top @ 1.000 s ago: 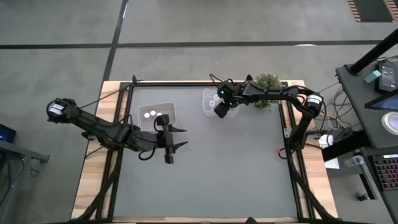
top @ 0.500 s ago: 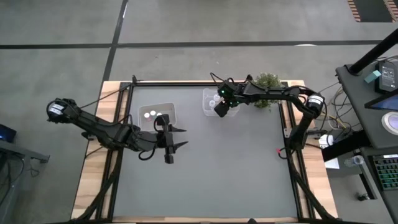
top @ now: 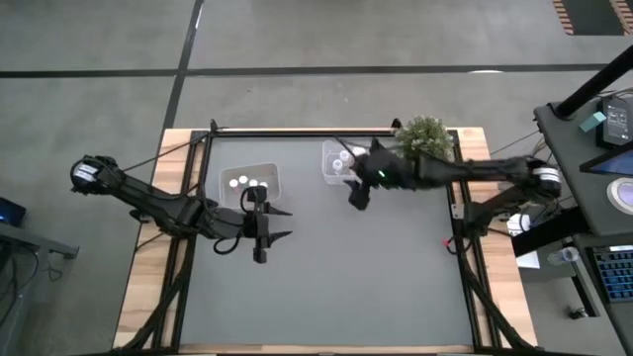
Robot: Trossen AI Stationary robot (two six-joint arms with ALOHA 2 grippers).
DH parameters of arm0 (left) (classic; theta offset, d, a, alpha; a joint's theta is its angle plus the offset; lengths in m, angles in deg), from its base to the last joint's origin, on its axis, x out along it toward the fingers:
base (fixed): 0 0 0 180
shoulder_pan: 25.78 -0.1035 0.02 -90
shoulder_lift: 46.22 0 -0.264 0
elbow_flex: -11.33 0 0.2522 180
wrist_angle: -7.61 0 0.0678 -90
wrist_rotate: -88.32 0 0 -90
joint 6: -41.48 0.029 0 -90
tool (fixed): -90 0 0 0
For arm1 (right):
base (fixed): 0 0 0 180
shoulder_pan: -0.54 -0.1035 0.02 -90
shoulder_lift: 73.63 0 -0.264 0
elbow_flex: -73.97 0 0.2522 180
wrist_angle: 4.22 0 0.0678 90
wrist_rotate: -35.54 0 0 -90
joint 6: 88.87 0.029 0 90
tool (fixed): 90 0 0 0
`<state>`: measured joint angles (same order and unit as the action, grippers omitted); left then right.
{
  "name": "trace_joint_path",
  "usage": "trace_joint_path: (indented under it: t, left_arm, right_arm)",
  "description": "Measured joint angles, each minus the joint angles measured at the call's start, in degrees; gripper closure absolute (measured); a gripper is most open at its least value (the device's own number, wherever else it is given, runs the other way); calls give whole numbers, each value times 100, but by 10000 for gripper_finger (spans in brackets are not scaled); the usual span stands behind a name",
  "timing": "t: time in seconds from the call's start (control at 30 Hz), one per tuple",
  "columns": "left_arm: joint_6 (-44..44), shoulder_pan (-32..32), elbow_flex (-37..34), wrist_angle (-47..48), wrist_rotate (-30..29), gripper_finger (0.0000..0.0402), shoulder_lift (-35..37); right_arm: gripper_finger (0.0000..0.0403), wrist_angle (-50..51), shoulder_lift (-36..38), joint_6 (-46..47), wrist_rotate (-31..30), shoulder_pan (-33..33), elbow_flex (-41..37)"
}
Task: Pick and place medicine bottles into bin by pill shape (circle, oval)
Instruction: Return to Home Position
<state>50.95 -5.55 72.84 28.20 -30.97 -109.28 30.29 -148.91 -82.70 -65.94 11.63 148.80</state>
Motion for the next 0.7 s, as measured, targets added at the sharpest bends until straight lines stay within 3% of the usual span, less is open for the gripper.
trace_joint_path:
  t: [0.1, 0.27, 0.7]
  left_arm:
    - [14, 2, -358, -271, 223, 210, 239]
    - [49, -53, -932, -662, 300, 210, 804]
    - [0, -303, -1999, -941, 252, 210, 2453]
  right_arm:
    - [198, -658, 542, -421, -379, -590, -529]
    - [197, -1782, 1382, -1082, -396, -1222, -1503]
    - [197, -2929, 3281, -1275, -305, -1295, -3411]
